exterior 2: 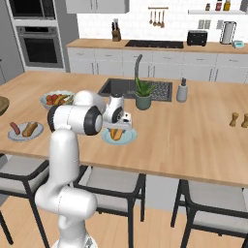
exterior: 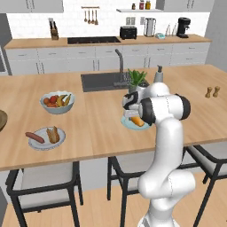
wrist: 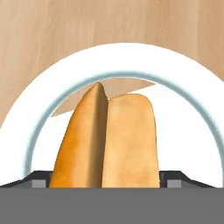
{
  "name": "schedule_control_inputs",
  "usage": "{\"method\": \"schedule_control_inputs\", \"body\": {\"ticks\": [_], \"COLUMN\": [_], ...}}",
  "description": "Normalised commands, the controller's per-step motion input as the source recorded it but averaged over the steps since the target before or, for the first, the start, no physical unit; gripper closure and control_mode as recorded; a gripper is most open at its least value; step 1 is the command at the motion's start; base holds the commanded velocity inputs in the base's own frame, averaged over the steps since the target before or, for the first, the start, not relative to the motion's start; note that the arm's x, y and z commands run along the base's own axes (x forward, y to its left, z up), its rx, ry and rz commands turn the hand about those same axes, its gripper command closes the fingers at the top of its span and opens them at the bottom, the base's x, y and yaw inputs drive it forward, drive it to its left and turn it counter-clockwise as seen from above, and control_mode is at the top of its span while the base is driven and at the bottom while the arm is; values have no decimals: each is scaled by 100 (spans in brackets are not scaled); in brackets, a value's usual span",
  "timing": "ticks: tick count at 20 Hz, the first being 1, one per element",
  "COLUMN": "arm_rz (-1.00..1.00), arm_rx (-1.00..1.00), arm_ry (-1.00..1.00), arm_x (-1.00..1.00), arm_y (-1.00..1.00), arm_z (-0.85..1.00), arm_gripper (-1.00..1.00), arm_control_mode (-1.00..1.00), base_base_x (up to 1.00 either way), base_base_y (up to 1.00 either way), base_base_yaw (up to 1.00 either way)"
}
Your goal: Place one bun and one sausage from the bowl on each plate.
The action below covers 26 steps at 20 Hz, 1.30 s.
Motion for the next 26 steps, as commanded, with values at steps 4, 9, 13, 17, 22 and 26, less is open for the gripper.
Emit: {"method": "schedule_control_inputs", "body": {"ticks": [4,9,13,17,22,26], "arm_rz": [0,1,2,9,15,17], "arm_rx": [7,2,-1,-10,-6,-7], "arm_ry": [-16,-9,16,29,19,10], "arm_x": [8,10,0,0,-38,-79], "arm_y": [-3,0,0,10,22,52], "arm_z": [-7,8,63,77,92,88], "arm_gripper": [100,-100,-100,-100,-100,-100], "arm_control_mode": [-100,-100,-100,-100,-100,-100], "base_base_x": [0,0,0,0,0,0], "base_base_y": [0,0,0,0,0,0], "base_base_yaw": [0,0,0,0,0,0]}}
